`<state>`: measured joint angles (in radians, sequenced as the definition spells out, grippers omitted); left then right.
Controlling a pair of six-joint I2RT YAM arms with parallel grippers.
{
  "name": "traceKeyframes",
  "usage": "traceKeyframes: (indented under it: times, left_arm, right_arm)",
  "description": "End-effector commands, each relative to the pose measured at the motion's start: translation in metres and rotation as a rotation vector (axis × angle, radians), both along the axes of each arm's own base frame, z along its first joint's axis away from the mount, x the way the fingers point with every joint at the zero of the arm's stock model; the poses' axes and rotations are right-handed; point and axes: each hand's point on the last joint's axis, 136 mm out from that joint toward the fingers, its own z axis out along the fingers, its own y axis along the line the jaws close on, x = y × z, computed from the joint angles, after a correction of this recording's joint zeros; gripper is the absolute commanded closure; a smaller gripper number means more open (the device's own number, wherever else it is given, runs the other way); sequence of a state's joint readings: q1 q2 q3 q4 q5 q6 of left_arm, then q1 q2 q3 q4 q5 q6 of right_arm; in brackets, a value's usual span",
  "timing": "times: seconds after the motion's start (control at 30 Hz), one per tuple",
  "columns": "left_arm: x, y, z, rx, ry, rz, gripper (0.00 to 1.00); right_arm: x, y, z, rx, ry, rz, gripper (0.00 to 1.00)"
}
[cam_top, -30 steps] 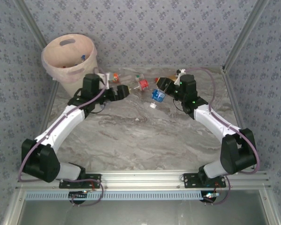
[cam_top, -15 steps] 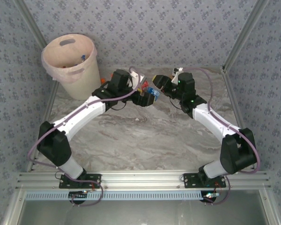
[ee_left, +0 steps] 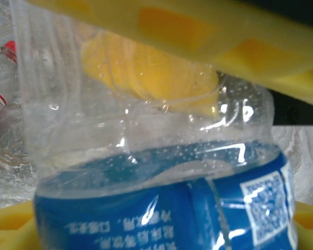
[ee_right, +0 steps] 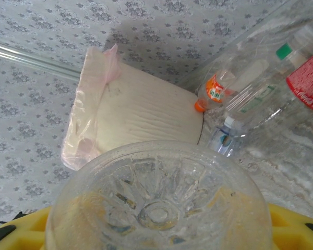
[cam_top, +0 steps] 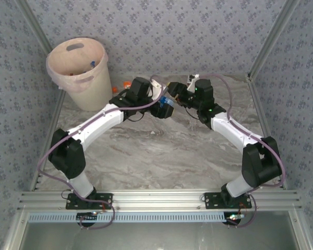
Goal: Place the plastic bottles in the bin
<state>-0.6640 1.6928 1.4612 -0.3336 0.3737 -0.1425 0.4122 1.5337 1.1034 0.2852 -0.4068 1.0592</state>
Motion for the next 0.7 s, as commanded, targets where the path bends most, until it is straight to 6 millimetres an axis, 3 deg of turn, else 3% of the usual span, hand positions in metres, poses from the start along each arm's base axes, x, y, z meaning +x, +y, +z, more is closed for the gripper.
traceKeyframes:
  times: [0.0,0.2,0.4,0.67]
  left_arm:
    - [0.008,-0.008,0.009,-0.026,-0.042,0.000,0.28]
    - [0.009,-0.006,0.010,-0.057,-0.055,0.019,0.39]
    - [0.011,0.000,0.006,-0.073,-0.056,0.045,0.41]
    - [0.022,0.018,0.007,-0.113,-0.042,0.109,0.41]
  right_arm:
    - [-0.003,0.016,0.028,0.089,-0.026,0.067,0.46]
    - [-0.004,0.013,0.024,0.083,-0.014,0.064,0.42]
    - [-0.008,0.003,0.042,0.050,-0.098,0.062,0.24]
    - [-0.017,-0.044,0.060,-0.062,-0.221,-0.076,0.00]
